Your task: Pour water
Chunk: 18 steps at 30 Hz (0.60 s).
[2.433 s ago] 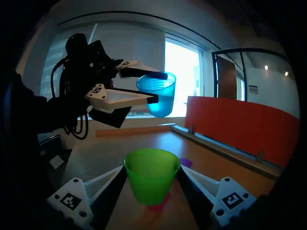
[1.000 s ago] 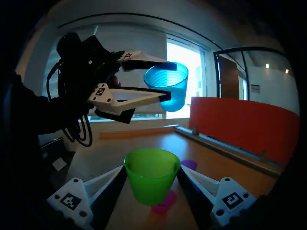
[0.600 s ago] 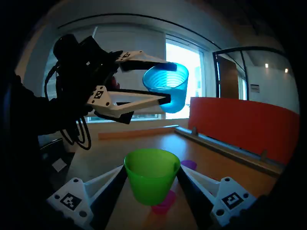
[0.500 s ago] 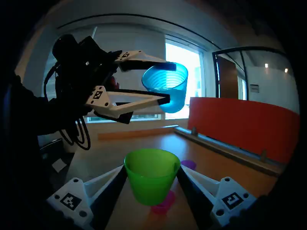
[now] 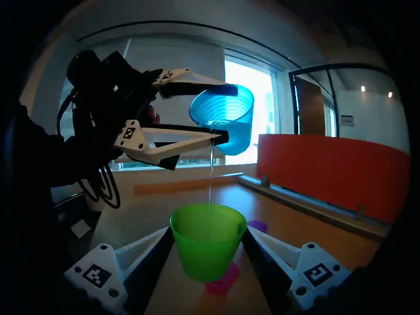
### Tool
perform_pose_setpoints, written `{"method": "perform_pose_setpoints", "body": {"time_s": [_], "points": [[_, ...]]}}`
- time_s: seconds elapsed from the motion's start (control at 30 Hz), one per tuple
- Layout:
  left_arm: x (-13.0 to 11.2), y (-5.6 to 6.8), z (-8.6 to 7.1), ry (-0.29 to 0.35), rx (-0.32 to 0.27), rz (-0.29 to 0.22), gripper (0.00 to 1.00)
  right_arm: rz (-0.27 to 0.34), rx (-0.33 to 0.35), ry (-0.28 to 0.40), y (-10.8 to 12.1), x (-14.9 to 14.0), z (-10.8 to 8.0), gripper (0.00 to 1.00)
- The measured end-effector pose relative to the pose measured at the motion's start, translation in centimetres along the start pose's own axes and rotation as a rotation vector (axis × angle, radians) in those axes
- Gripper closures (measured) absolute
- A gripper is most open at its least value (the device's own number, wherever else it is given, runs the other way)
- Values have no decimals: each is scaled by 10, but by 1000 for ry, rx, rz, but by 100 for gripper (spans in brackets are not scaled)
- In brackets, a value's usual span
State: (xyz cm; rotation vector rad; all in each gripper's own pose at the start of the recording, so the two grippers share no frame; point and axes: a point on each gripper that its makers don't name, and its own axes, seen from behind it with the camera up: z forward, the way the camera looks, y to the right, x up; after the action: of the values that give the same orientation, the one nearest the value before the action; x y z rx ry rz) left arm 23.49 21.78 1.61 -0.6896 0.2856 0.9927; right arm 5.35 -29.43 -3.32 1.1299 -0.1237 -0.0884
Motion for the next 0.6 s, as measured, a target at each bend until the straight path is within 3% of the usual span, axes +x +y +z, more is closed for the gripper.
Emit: {"method": "perform_pose_setpoints", "body": {"time_s": [0.6], "points": [[5, -2, -2, 0, -3, 41, 13, -2, 3, 13, -2, 5, -1, 9]]}}
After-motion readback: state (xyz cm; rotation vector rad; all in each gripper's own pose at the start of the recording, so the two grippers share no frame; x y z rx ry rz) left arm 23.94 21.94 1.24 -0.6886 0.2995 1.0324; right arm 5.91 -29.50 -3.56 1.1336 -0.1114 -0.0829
